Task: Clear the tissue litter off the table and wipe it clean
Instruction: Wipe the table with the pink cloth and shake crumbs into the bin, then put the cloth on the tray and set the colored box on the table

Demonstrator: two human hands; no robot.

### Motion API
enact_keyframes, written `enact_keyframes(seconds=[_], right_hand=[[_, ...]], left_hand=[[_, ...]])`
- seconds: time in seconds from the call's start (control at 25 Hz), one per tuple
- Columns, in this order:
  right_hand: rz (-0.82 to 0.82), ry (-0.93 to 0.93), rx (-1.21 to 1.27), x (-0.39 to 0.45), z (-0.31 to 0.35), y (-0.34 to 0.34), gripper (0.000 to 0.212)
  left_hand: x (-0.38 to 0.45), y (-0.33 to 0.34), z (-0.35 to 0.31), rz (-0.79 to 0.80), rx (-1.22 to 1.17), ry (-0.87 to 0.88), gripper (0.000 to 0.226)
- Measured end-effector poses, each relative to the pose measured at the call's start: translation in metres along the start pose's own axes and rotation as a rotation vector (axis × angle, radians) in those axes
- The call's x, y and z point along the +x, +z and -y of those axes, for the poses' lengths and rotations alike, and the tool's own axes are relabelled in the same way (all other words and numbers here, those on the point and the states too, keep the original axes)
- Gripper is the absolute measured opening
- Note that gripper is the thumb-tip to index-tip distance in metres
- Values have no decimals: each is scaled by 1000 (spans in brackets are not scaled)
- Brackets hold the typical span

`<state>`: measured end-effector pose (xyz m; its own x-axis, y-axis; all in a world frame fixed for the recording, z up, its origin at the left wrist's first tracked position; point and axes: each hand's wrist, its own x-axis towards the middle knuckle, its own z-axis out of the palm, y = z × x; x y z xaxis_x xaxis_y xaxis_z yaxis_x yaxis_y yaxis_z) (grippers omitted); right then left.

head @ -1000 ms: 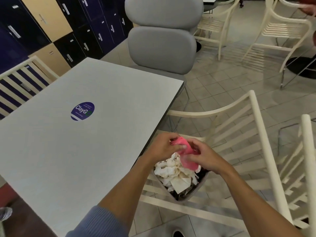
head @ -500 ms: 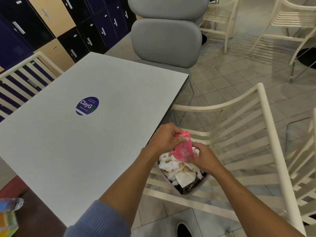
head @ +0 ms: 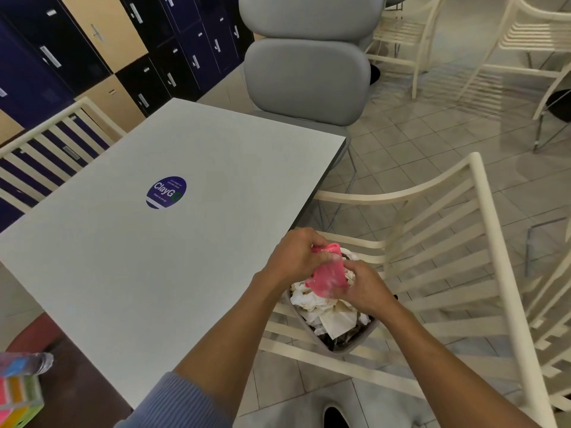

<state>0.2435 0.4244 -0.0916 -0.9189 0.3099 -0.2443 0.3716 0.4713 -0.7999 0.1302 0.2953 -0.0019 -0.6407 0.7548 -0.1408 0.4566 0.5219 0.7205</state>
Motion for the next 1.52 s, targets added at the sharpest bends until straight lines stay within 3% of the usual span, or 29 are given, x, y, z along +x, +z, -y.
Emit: enact_keyframes(seconds=[0.08, 0.16, 0.48, 0.64, 0.72, 0.8, 0.88, 0.96, 1.04, 1.12, 1.2, 1.32, 1.52], right_hand=[[-84, -69, 235, 2, 25, -3, 36], [-98, -78, 297, 5, 33, -3, 22], [-42, 162, -239, 2, -23, 4, 5], [-179, 380, -151, 2, -34, 2, 36], [-161, 403, 60, 1, -32, 0, 13], [-109, 496, 451, -3, -18, -3, 31], [11, 653, 832, -12, 7, -4, 26], [222, 725, 1140, -20, 27, -3, 53], [295, 689, 1295, -21, 42, 0, 64], [259, 624, 1329, -21, 57, 5, 47], [191, 552, 1255, -20, 73, 12, 33], [116, 433, 1065, -20, 95, 25, 34], [94, 263, 913, -33, 163, 67, 34]], left_hand=[[-2, 1, -1, 33, 5, 2, 15], [-2, 1, -6, 37, -26, -6, 13], [-10, -8, -7, -42, -101, -25, 15], [-13, -21, -10, -21, -82, 5, 18], [-17, -28, -16, -29, -48, 4, 24], [-23, -35, -21, -60, -31, 15, 26], [-31, -43, -25, -81, -28, 26, 26], [-40, -50, -24, -63, -34, 20, 26], [-52, -58, -16, -40, -44, 19, 25], [-68, -65, -3, -36, -68, 27, 21], [-89, -74, 15, -36, -152, 38, 18], [-129, -87, 39, -40, -325, -24, 13], [-206, -118, 76, -187, -557, -193, 20]])
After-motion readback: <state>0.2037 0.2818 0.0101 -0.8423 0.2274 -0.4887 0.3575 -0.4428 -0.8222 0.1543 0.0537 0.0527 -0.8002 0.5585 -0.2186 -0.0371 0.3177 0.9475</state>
